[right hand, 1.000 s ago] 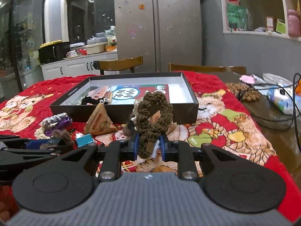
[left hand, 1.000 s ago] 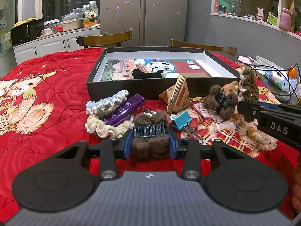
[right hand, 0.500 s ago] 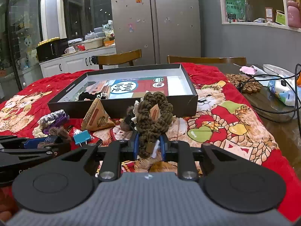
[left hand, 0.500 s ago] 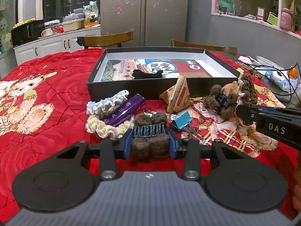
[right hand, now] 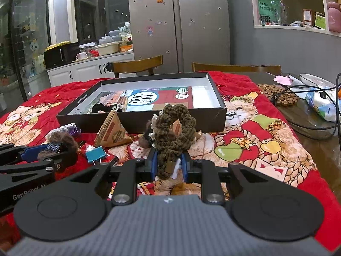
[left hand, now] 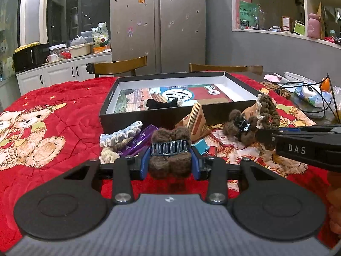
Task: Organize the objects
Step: 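Lift and carry the brown clip and braided loop toward the box with both grippers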
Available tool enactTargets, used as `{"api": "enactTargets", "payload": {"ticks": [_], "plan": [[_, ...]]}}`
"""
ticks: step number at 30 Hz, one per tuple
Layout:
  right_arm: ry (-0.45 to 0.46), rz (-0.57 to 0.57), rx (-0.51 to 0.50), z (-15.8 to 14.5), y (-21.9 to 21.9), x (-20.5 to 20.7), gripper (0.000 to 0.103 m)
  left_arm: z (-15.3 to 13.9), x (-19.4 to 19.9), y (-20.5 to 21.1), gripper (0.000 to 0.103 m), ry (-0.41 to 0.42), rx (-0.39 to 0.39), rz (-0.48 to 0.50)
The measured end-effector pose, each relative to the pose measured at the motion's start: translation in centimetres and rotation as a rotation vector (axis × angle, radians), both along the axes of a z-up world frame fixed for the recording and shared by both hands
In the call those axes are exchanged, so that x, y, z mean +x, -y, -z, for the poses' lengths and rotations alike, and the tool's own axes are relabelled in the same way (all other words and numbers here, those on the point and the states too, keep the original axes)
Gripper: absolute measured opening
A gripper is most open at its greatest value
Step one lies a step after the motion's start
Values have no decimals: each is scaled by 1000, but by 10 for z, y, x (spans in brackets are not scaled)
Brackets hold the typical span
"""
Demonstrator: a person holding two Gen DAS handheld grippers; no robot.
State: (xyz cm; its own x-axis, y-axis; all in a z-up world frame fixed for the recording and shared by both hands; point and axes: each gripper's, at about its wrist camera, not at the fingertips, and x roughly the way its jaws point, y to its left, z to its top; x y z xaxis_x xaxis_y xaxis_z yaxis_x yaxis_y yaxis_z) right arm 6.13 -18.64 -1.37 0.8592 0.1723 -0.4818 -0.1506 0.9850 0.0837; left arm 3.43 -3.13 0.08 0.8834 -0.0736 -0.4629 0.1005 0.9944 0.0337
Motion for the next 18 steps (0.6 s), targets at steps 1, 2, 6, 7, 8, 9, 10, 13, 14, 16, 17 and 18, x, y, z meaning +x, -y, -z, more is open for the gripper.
{"api": "enactTargets", "payload": {"ticks": [1,2,6,7,8,9,10,13,14,16,17,18], "plan": [[2,-3,0,0,0,0,26,0,0,0,44,0,2,-4],[4,-5,1,-1,0,0,26,0,-1,0,44,2,7,-13],[19,-6,0,-2,0,-1,26,-2,-5,1,44,33,9,3],[24,-8,1,-3,0,-1,26,-2,-7,1,44,42,8,11],[30,-13,1,-3,-1,-1,26,-3,-8,1,44,50,8,19],[37,-19,1,-4,-1,-2,26,-3,-10,2,44,57,11,23],[45,-23,3,-4,-1,-2,26,-3,-11,3,45,63,15,25],[65,-31,6,-6,-2,-2,26,-4,-15,6,45,86,29,26],[70,-32,8,-7,-3,-3,26,-4,-16,6,45,90,30,32],[73,-31,17,-9,-1,-1,26,-4,-15,6,45,84,27,36],[73,-28,24,-10,0,0,26,-4,-13,4,44,74,13,47],[73,-24,31,-11,1,0,26,-4,-12,2,44,65,-8,59]]}}
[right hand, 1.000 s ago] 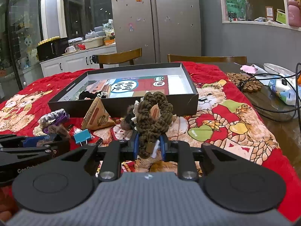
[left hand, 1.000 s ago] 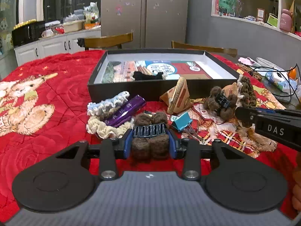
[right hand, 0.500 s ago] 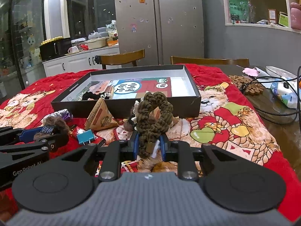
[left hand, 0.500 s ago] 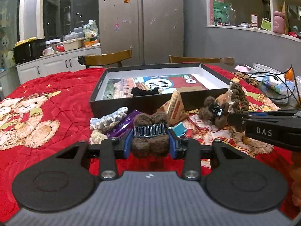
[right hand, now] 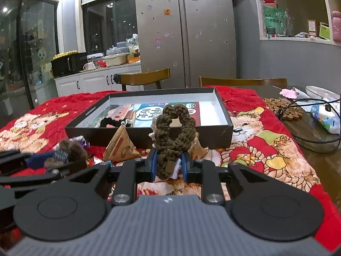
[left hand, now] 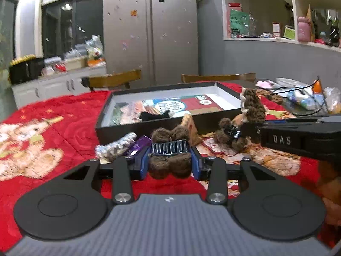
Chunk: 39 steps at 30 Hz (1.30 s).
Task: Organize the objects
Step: 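Lift and carry the brown clip and braided loop toward the box with both grippers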
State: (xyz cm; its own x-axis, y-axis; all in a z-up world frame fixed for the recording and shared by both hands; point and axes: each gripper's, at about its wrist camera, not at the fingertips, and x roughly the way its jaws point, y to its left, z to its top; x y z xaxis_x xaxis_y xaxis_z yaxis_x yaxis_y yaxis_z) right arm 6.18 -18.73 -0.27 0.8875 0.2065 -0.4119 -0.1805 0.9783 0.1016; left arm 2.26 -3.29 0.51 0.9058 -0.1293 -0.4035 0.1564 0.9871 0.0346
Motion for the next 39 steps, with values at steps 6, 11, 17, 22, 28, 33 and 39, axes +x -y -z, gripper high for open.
{"api": "enactTargets", "payload": {"ticks": [6,11,17,22,28,33,39], "plan": [[9,38,24,-9,5,5,26,0,0,-5,44,4,-25,-8],[1,66,59,-23,7,9,26,-4,-8,-2,44,65,-10,2],[-8,40,122,-45,-1,18,26,-19,-7,-12,44,129,-20,-65],[-19,3,172,-66,-13,34,26,-50,12,-36,44,112,-94,-86],[-75,-39,237,-88,-30,66,26,-98,36,-66,44,146,-142,-85],[-136,-34,305,-95,-39,100,26,-130,67,-90,44,121,-244,-118],[-206,-103,294,-93,-57,137,26,-149,103,-98,44,65,-244,-110]]}}
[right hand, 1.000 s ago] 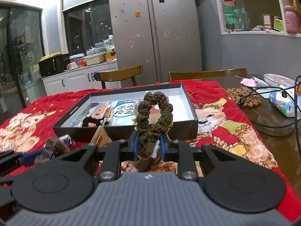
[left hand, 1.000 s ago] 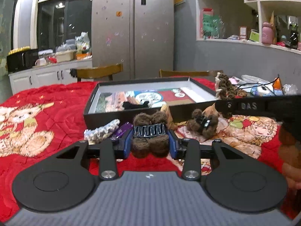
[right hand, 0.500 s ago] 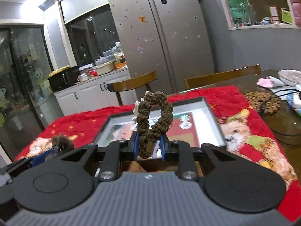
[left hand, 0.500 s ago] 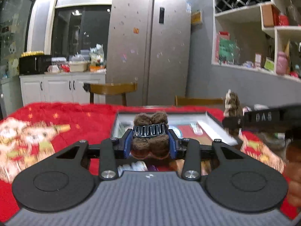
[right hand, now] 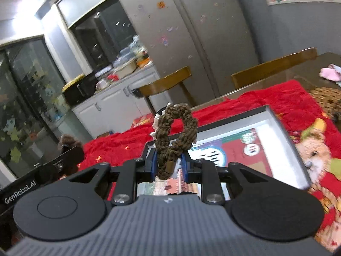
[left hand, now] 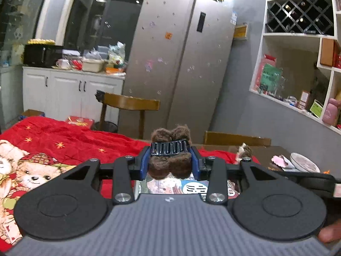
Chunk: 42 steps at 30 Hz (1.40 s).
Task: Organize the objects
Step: 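Lift and carry the brown clip and braided loop toward the box with both grippers, then lower both held items into the black box with both grippers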
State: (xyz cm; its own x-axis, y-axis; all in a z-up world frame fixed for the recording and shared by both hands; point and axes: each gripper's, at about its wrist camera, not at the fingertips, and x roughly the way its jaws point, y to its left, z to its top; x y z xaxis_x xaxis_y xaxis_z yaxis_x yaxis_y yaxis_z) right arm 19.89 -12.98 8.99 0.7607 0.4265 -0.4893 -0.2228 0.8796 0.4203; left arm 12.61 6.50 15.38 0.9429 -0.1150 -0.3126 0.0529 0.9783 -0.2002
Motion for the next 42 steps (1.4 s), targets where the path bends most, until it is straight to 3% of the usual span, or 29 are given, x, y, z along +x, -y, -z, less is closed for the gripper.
{"api": "enactTargets", "payload": {"ticks": [4,10,15,18,25,35,42], "plan": [[-22,22,4,6,-16,23,26,3,27,-1,44,-41,-5,46],[-94,74,-15,25,-31,47,26,32,64,-12,44,-134,-51,54],[-97,76,15,39,-29,50,26,60,83,-16,44,-175,-15,70],[-96,95,-27,44,-27,51,26,78,94,-14,44,-216,-12,76],[-154,123,-30,63,-18,62,26,107,101,0,44,-232,69,80],[-265,104,-15,91,-18,68,26,127,105,-1,44,-268,53,77],[-270,106,-17,94,-17,64,26,132,102,3,44,-284,68,82]]}}
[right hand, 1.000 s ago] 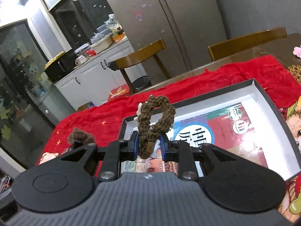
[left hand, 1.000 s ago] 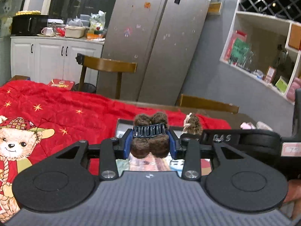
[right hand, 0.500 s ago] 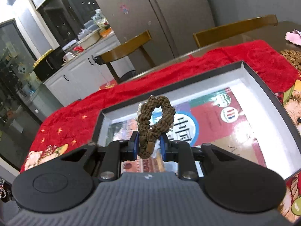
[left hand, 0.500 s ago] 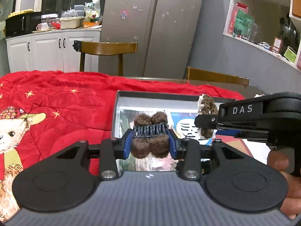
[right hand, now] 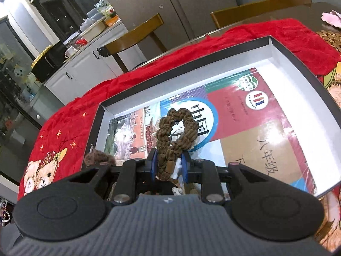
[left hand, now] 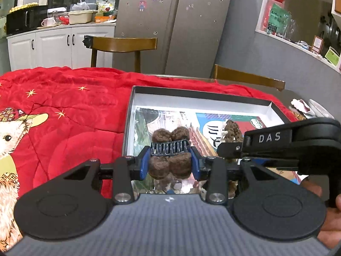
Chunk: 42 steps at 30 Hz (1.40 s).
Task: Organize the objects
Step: 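Lower both held items into the black box with both grippers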
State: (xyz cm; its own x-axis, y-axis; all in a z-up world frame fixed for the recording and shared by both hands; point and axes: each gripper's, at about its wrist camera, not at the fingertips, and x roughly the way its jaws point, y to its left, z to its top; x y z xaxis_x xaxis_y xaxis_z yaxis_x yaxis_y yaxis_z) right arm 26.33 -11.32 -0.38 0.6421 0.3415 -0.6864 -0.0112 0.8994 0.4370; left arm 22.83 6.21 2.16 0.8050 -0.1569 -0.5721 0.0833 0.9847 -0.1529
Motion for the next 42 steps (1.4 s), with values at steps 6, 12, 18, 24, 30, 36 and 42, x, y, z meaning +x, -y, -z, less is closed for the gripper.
{"api": "enactTargets", "payload": {"ticks": [6,12,18,24,30,36,42], "plan": [[-7,-9,3,0,-2,-1,26,2,-2,3,44,-2,17,-7],[-4,-20,-2,1,-4,-2,27,4,-1,2,44,-17,24,-17],[-16,-35,11,1,-4,-1,27,4,0,-1,44,-34,5,-36],[-16,-40,6,1,-5,-1,27,3,-1,1,44,-31,16,-38],[-23,-44,5,1,-6,-1,28,3,-2,1,44,-28,18,-51],[-34,-44,14,0,-3,-1,29,3,-2,2,44,-31,19,-50],[-31,-57,6,0,-8,-2,29,3,-3,2,44,-24,13,-38]]}}
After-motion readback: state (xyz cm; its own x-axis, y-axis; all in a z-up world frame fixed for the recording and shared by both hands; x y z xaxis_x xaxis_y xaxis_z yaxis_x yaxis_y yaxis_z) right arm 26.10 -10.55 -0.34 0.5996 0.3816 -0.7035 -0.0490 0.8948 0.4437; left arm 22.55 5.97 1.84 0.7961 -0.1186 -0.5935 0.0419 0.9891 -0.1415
